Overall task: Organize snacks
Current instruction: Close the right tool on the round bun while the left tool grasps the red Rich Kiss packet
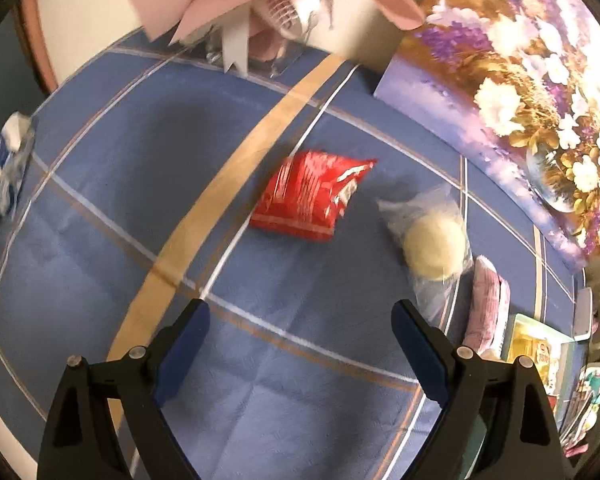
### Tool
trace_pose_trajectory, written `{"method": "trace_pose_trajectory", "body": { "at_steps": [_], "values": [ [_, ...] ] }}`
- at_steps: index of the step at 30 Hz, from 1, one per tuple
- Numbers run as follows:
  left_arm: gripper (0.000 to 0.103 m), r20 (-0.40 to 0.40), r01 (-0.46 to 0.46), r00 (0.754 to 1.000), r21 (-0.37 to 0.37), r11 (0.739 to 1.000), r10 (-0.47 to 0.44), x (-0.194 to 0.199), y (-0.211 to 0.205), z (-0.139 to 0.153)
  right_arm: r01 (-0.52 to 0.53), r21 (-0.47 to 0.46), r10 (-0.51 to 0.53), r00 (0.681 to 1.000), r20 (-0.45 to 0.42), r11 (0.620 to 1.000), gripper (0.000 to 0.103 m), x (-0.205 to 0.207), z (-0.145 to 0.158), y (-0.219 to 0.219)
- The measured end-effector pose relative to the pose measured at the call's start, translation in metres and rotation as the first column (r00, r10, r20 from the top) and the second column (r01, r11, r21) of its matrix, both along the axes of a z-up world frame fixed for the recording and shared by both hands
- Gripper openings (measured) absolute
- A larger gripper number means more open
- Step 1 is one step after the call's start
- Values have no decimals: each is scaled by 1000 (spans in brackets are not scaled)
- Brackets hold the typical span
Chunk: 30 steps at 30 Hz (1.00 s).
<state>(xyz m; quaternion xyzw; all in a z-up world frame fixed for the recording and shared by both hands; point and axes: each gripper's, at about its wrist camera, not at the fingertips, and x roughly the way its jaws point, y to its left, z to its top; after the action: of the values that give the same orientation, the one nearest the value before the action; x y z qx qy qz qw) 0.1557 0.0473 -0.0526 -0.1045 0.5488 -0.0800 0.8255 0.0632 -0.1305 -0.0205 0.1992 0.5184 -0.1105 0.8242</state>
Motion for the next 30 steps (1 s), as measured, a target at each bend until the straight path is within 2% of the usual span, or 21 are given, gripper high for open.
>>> {"method": "trace_pose_trajectory", "body": {
  "at_steps": [2,5,9,17,19,24,26,30],
  "values": [
    [92,4,12,1000,3,1000,-12,11,2,-1,10,2,-10,1000,12,1000,44,6,2,-3],
    [92,-21,23,999,-74,997,-24,32,8,-6,16,-1,-16,999,30,1000,44,11,6,-8],
    [91,6,43,999,-36,998,-43,50,13,-5,17,-20,-16,999,45,1000,44,16,9,-15],
    [86,-26,79,996,-66,995,-81,82,8,-15,17,-5,-17,999,31,1000,44,28,-5,-21],
    [74,-29,82,996,-59,995,-83,86,5,-18,16,-1,-16,1000,27,1000,44,30,-8,-22],
    [64,-66,76,994,-100,992,-82,90,2,-30,20,2,-20,1000,18,1000,44,32,-13,-25],
    [57,-72,72,994,-119,990,-81,89,1,-33,26,3,-26,1000,16,1000,44,31,-14,-27],
    [50,-69,60,995,-117,991,-68,83,2,-32,37,7,-37,999,12,999,44,29,-14,-30]
  ]
}}
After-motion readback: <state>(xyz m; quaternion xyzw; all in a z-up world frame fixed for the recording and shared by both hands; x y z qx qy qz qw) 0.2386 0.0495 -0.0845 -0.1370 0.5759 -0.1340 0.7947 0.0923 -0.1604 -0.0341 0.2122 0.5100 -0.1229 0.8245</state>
